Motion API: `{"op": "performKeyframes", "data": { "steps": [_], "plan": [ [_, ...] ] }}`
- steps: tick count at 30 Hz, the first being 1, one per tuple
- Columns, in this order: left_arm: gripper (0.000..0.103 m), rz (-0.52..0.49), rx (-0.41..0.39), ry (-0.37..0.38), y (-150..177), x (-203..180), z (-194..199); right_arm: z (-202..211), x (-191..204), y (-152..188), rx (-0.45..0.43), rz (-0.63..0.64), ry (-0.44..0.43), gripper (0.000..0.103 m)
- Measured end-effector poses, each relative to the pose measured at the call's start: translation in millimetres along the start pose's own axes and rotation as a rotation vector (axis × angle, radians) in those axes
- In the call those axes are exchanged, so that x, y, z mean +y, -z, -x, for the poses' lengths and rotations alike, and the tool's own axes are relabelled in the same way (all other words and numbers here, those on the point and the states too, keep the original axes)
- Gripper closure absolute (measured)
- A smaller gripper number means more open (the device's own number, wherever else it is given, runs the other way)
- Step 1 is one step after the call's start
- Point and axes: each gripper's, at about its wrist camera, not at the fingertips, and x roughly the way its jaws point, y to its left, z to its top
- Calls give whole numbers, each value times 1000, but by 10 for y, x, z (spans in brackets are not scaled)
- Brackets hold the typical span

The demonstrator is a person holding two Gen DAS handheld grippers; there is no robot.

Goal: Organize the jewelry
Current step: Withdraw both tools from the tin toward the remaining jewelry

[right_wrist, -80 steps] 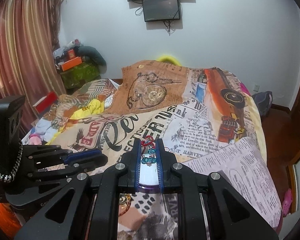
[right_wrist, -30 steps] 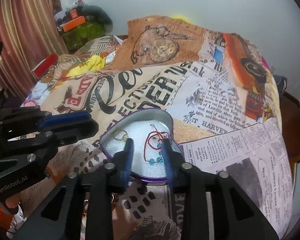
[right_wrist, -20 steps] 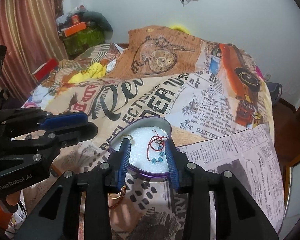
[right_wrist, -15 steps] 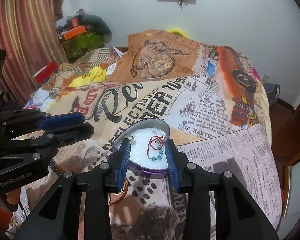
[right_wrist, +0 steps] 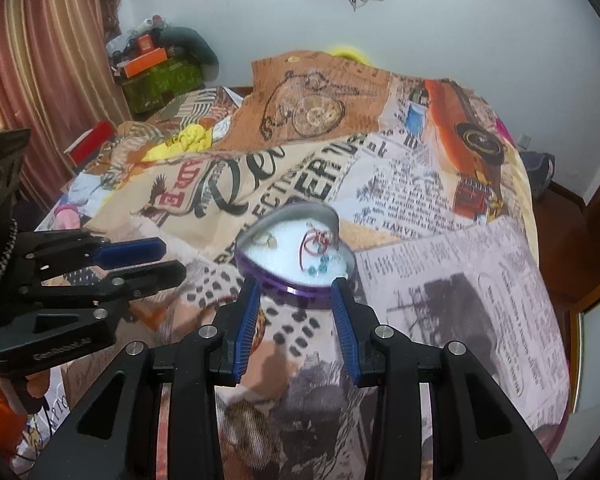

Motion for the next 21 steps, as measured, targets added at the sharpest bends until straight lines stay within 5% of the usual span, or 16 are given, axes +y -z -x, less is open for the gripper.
{"op": "performKeyframes", "data": {
  "steps": [9,21],
  "plan": [
    [75,7,92,10,161,-34,-336,-91,-61,181,59,-30,-12,69],
    [102,-32,72,13,142,-101,-392,-122,-122,247,80,-60,-37,68]
  ]
}}
